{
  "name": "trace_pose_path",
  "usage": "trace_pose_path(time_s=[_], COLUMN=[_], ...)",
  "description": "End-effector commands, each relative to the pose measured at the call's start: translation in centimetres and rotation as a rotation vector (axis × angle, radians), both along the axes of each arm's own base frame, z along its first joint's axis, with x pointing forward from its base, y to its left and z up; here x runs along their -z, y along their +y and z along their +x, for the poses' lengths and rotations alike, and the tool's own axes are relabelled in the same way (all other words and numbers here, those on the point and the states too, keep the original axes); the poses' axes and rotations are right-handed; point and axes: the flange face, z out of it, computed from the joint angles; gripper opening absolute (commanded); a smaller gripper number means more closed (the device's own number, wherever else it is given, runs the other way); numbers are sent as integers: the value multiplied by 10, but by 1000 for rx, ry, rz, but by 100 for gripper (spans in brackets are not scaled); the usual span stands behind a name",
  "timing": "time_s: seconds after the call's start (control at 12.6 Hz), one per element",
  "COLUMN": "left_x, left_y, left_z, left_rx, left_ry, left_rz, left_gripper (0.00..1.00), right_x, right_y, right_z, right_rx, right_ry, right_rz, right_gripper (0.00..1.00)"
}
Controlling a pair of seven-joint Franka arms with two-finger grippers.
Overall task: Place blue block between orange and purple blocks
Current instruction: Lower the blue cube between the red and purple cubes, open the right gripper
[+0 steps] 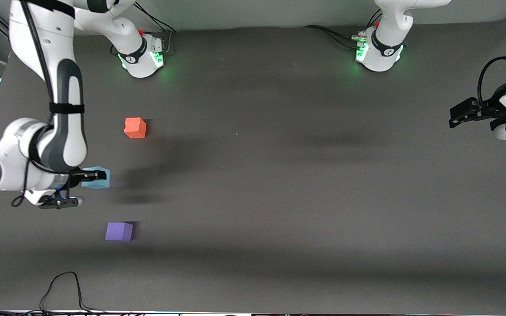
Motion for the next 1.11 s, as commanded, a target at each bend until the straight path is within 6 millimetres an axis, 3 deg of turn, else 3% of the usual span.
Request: trace_pose_path(time_s=[0.0, 0.4, 0.71, 0.95, 1.03], left_x=[-4, -3, -1, 0, 1], left_y=[-1, -1, -1, -1, -1], left_z=[-1, -2, -1, -1, 0], left_rx=[-16, -16, -18, -16, -16], left_ry=[-6, -5, -2, 0, 0], left_rz=[-13, -13, -12, -12, -14], left_gripper=[100, 100, 100, 100, 100], right_x=[30, 66, 96, 104, 106], right_y=[3, 20, 41, 46, 44], right_z=[5, -5, -25, -30, -29], right_rx=[-28, -17, 20, 14, 14], right_ry=[-17, -14, -42, -33, -36], right_rz=[39, 38, 27, 14, 8], right_gripper=[42, 43, 44, 46, 73])
